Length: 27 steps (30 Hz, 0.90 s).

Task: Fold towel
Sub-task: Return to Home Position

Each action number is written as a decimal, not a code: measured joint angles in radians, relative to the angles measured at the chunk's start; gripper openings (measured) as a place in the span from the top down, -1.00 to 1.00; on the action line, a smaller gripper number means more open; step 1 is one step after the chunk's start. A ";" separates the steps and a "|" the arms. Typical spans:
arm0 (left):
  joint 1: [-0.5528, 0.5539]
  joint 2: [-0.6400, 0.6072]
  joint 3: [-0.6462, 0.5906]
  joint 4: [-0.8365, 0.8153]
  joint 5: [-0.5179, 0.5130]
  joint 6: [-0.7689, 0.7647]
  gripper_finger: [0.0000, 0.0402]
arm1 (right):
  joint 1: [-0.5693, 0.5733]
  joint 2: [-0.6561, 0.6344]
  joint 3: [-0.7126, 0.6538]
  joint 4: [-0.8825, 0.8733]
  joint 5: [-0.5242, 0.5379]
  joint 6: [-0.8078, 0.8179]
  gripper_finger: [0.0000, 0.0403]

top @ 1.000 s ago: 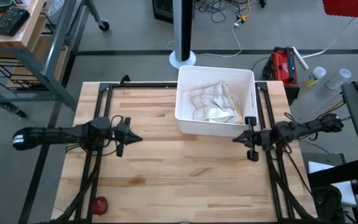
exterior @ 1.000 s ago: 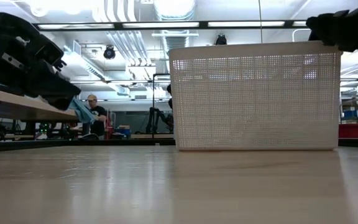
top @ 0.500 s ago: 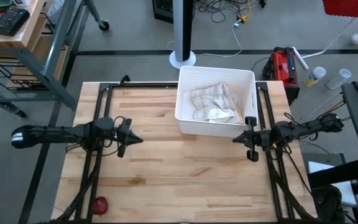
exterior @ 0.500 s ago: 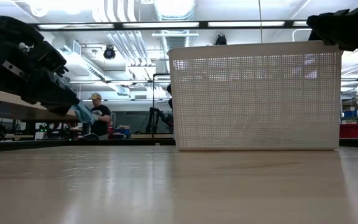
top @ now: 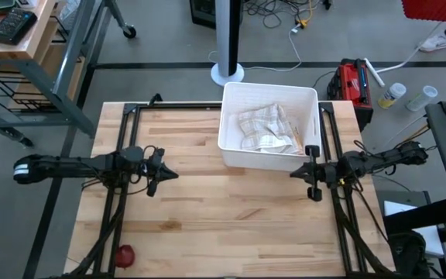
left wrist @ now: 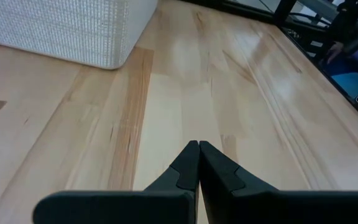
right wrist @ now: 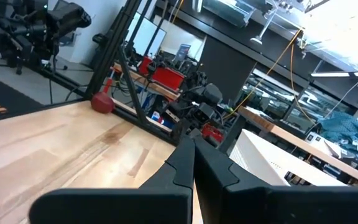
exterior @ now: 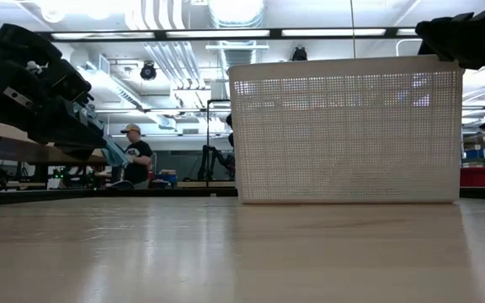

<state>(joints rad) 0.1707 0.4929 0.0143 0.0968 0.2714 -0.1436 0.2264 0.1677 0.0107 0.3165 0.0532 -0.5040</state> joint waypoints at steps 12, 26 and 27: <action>0.000 0.004 0.000 0.000 0.000 0.000 1.00 | 0.000 0.000 0.000 0.000 0.000 0.001 1.00; 0.000 0.012 0.000 0.000 0.000 0.000 1.00 | 0.000 -0.001 0.001 0.004 0.000 0.028 1.00; 0.000 0.012 0.000 0.000 0.000 0.000 1.00 | 0.000 -0.001 0.001 0.004 0.000 0.028 1.00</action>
<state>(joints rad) 0.1707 0.5045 0.0143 0.0968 0.2712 -0.1436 0.2264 0.1669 0.0116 0.3206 0.0528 -0.4759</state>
